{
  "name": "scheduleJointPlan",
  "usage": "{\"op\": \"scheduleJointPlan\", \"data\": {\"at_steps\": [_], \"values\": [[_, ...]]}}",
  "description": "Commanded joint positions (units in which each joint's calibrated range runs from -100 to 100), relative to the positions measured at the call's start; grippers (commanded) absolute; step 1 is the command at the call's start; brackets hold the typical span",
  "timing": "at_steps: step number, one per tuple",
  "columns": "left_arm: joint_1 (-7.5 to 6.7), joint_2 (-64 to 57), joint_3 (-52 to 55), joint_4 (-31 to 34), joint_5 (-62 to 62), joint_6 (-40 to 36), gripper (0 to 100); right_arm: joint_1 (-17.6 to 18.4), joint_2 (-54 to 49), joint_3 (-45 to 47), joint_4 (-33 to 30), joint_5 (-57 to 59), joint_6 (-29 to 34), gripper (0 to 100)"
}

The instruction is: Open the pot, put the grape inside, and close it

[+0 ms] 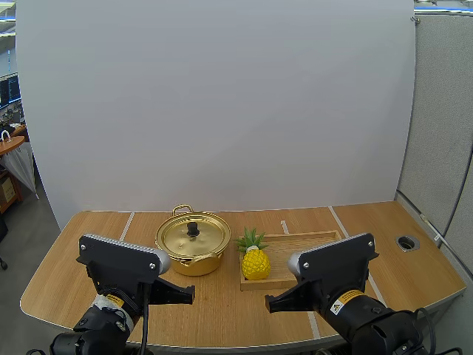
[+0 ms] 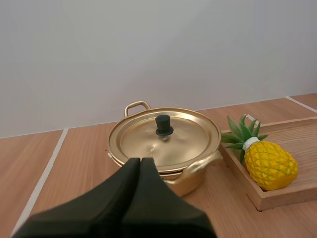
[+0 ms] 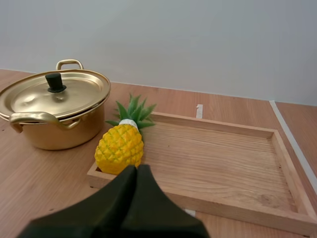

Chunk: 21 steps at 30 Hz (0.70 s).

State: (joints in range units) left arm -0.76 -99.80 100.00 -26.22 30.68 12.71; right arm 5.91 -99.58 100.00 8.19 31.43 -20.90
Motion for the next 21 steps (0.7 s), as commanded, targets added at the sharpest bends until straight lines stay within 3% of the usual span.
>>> {"op": "scheduleJointPlan", "data": {"at_steps": [1, 18, 21], "values": [[0.06, -0.20, 0.00, 0.79, 0.94, -1.02, 0, -0.99, -0.42, 0.00, -0.34, 0.20, -0.30, 0], [0.06, -0.20, 0.00, 6.21, 1.32, -7.86, 0, -1.16, -0.42, 0.00, -0.34, 0.20, -0.30, 0], [0.06, -0.20, 0.00, 9.94, 0.92, -12.13, 0, -1.16, -0.42, 0.00, -0.34, 0.20, -0.30, 0]]}}
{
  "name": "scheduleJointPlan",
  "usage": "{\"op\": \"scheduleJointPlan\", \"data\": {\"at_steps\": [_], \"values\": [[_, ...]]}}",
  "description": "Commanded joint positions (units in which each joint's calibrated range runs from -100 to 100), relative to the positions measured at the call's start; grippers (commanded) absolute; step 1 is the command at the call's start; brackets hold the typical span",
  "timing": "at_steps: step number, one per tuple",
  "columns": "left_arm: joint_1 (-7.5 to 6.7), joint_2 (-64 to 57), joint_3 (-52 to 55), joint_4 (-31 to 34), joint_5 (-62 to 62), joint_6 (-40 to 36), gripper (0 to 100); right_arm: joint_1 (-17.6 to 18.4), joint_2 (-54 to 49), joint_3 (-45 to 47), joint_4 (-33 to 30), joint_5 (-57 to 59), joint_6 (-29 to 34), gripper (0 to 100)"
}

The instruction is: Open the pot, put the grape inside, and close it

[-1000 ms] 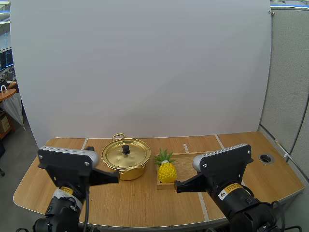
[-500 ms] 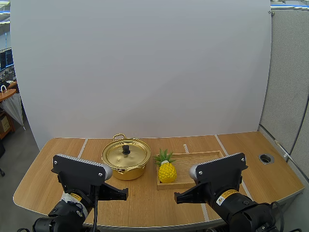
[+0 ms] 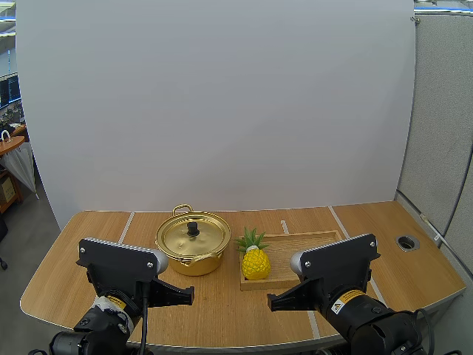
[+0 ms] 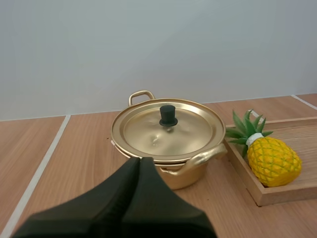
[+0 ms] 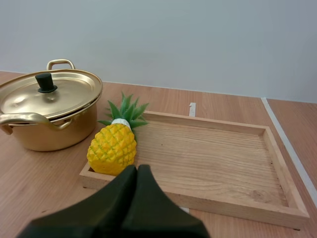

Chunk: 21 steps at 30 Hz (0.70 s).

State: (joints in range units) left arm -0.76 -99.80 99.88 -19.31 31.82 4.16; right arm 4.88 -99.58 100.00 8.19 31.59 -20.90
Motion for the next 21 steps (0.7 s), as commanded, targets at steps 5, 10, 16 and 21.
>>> {"op": "scheduleJointPlan", "data": {"at_steps": [5, 10, 16, 21], "values": [[-0.08, -0.20, 0.12, 13.20, -1.08, -15.25, 0, -0.13, -0.42, 0.00, -0.34, 0.04, -0.30, 0], [-0.74, -0.20, 0.12, 13.72, -1.14, -15.64, 0, -0.13, -0.42, 0.00, -0.34, 0.04, -0.30, 0], [-0.89, -0.20, 0.12, 13.72, -1.14, -15.64, 0, -0.13, -0.42, 0.00, -0.34, 0.04, -0.30, 0], [-0.89, -0.20, 0.12, 13.72, -1.14, -15.64, 0, -0.13, -0.42, 0.00, -0.34, 0.04, -0.30, 0]]}}
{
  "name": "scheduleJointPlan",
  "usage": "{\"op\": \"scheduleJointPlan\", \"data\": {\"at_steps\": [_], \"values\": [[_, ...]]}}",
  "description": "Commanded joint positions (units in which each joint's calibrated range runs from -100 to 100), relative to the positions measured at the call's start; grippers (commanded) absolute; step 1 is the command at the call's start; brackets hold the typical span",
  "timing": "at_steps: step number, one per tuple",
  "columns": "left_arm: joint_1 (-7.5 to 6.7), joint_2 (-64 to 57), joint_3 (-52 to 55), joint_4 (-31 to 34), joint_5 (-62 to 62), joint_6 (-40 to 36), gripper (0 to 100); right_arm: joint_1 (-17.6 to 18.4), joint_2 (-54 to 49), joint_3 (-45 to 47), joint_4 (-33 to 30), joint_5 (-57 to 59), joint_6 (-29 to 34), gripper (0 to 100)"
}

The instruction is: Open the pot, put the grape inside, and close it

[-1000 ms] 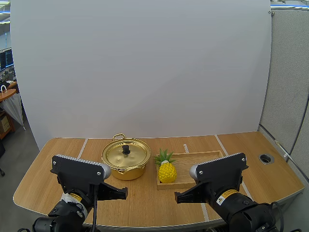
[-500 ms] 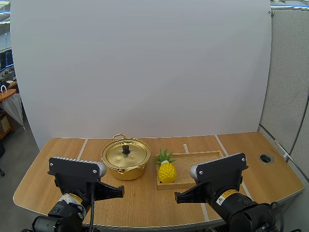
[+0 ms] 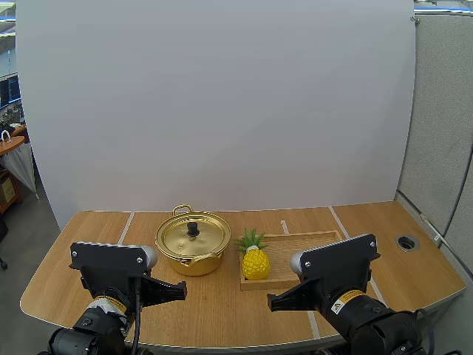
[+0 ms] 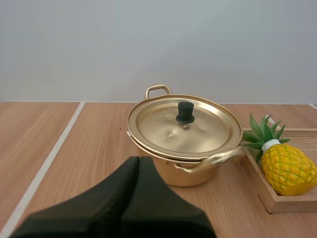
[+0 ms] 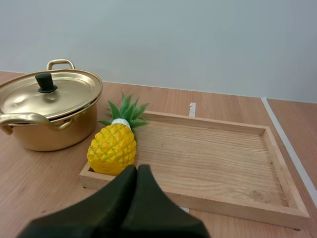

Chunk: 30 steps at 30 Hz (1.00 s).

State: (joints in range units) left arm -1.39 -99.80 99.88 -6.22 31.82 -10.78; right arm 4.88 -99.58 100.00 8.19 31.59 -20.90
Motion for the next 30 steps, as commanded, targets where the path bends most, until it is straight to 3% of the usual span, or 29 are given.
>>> {"op": "scheduleJointPlan", "data": {"at_steps": [1, 15, 21, 30], "values": [[-0.26, -0.20, 0.12, 0.64, -1.14, -0.70, 0, -0.13, -0.42, 0.00, -0.34, 0.04, -0.30, 0], [0.28, -0.20, 0.12, 0.64, -1.14, -0.70, 0, -0.84, -0.42, 0.00, -0.23, -0.12, -0.30, 0], [2.04, -0.20, 0.12, 0.64, -1.14, -0.70, 0, -3.63, -0.42, 0.00, -0.23, -0.12, -0.30, 0], [1.79, -0.20, 0.12, 0.64, -1.14, -0.70, 0, -3.71, -0.42, 0.00, -0.23, -0.12, -0.30, 0]]}}
